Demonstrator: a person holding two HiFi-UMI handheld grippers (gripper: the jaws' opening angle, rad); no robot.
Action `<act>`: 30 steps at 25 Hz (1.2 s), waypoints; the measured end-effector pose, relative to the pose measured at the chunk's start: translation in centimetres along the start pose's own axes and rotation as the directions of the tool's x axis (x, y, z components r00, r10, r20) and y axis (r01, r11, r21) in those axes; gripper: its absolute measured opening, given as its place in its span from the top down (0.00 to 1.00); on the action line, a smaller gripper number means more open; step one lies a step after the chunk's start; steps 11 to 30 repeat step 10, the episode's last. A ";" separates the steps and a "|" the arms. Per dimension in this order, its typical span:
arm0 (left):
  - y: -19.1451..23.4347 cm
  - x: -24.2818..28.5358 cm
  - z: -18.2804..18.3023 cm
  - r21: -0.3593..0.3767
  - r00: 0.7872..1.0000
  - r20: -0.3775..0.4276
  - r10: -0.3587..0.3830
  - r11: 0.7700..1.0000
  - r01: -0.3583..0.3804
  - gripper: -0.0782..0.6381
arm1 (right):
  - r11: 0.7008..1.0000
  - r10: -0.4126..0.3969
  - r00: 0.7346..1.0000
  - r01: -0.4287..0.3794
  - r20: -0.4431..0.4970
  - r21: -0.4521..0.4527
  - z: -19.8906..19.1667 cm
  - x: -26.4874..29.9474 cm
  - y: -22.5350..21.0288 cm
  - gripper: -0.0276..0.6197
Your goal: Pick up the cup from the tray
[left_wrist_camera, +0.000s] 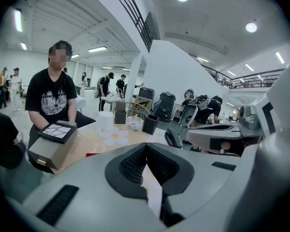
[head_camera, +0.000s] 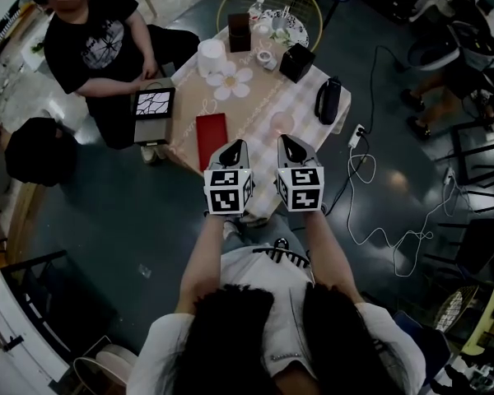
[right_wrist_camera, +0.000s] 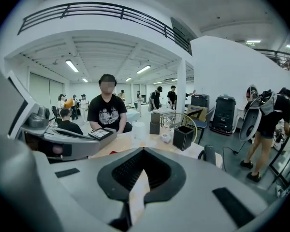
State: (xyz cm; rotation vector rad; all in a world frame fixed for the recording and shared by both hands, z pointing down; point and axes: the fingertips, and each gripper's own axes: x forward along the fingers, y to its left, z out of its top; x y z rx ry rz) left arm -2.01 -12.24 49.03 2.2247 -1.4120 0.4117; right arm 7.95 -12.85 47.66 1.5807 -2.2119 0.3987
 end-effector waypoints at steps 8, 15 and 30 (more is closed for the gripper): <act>0.2 -0.1 -0.3 -0.002 1.000 0.002 0.000 1.000 0.000 0.88 | 1.000 0.001 1.000 -0.001 0.000 -0.002 -0.3 -0.1 0.4 0.95; 0.2 -0.1 -0.3 0.010 1.000 0.002 0.001 1.000 -0.001 0.88 | 1.000 0.004 1.000 -0.003 0.001 -0.002 -0.3 -0.1 0.4 0.95; 0.2 -0.1 -0.3 0.010 1.000 0.002 0.001 1.000 -0.001 0.88 | 1.000 0.004 1.000 -0.003 0.001 -0.002 -0.3 -0.1 0.4 0.95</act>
